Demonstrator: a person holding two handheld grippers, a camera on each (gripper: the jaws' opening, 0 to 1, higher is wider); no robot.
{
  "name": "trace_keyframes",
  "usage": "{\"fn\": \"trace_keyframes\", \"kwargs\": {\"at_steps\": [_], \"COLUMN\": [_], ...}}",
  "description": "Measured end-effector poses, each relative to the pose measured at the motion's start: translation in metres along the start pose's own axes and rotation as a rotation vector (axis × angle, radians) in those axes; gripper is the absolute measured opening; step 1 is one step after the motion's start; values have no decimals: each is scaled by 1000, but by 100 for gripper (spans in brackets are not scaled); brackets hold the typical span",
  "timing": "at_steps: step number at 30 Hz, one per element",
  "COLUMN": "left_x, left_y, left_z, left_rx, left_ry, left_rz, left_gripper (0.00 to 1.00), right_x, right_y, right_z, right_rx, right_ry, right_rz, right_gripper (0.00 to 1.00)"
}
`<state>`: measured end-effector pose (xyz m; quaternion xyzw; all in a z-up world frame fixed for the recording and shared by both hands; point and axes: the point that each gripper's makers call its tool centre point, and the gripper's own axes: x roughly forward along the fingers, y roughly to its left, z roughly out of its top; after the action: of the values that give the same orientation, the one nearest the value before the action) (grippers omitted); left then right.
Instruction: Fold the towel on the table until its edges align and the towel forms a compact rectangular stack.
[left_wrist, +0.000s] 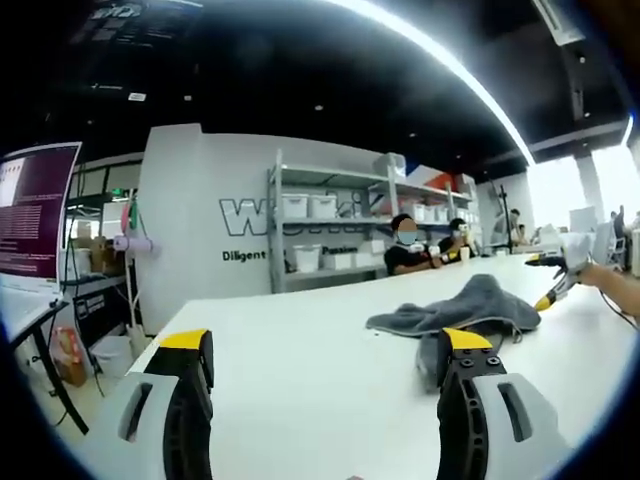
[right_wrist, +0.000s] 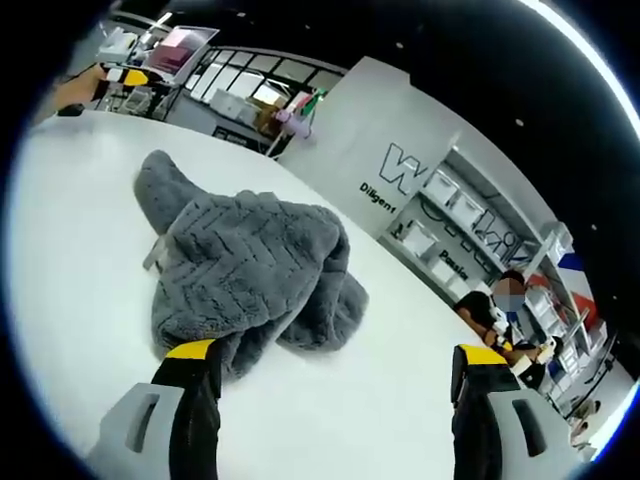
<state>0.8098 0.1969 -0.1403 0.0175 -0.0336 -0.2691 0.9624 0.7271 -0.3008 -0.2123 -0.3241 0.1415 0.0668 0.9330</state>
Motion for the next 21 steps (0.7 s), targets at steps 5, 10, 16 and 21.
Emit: {"fn": "trace_keyframes", "kwargs": {"at_steps": [5, 10, 16, 21], "left_x": [1, 0, 1, 2], "left_y": [0, 1, 1, 1], "left_z": [-1, 0, 0, 1], "left_rx": [-7, -3, -5, -1], "left_ry": [5, 5, 6, 5], "left_rz": [-3, -1, -1, -1], "left_gripper": [91, 91, 91, 90], "right_x": [0, 0, 0, -1], "right_y": [2, 2, 4, 9], "right_z": [-1, 0, 2, 4], "right_rx": [-4, -5, 24, 38], "right_ry": [4, 4, -4, -6], "right_rz": [10, 13, 40, 68], "right_gripper": [97, 97, 96, 93]}}
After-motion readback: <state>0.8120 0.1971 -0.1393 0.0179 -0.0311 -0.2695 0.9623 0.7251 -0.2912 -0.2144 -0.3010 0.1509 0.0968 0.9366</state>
